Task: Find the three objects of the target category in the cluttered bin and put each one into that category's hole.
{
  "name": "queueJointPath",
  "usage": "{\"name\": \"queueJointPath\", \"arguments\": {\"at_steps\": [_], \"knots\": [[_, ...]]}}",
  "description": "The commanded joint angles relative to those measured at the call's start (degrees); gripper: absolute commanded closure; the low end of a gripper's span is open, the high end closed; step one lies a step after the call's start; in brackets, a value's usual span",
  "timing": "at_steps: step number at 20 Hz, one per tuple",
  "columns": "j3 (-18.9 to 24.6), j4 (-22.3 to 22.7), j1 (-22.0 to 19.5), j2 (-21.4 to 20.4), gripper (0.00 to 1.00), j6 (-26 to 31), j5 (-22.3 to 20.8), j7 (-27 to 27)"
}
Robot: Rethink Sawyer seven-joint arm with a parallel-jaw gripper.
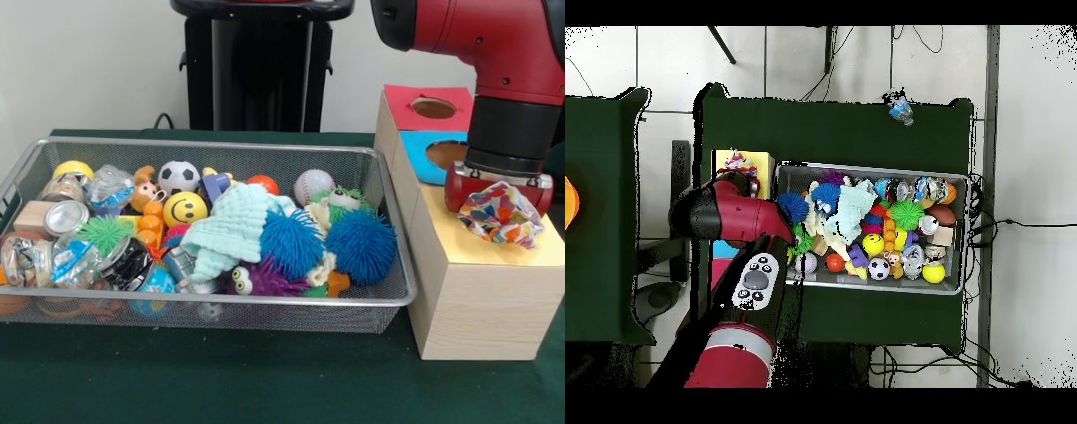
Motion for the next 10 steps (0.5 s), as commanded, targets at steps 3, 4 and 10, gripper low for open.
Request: {"name": "queueJointPath", "arguments": {"at_steps": [3,4,10], "knots": [[7.90,9.95,-3.38,3.10,0.00,7.77,-1.86,6.82],[8.05,10.57,-3.44,1.80,0.00,8.82,-1.82,6.66],[4.43,11.22,-0.46,-2.85,0.00,13.95,-1.56,8.18]]}}
